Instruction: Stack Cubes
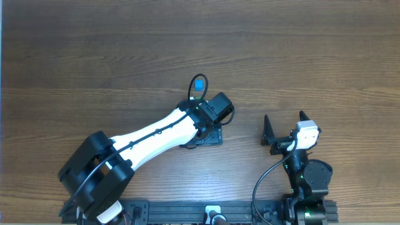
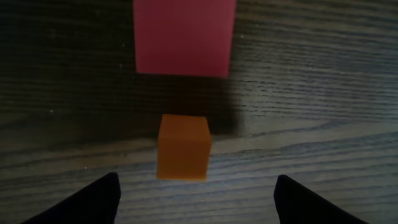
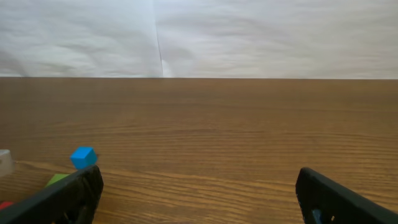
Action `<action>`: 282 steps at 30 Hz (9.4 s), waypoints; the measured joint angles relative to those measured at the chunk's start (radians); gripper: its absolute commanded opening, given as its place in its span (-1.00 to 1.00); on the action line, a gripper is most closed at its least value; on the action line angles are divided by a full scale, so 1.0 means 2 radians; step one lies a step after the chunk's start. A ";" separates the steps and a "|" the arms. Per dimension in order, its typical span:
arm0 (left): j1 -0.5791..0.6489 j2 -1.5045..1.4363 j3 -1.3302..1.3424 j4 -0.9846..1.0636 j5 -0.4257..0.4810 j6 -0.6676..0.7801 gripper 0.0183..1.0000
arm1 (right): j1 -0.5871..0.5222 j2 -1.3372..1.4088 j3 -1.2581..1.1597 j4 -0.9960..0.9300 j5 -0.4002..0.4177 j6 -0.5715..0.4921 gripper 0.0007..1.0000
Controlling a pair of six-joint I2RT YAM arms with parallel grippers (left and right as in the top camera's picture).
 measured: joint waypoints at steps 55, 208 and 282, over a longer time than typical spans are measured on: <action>0.013 0.038 -0.008 0.030 0.014 0.055 -0.27 | 0.000 0.000 0.000 0.000 0.000 0.000 0.98; 0.079 0.054 0.121 -0.068 0.012 0.103 0.34 | 0.000 0.000 0.000 0.000 0.000 0.000 0.98; 0.428 -0.883 -0.541 0.384 0.032 0.387 0.99 | 0.000 0.000 0.000 0.000 0.000 0.000 0.99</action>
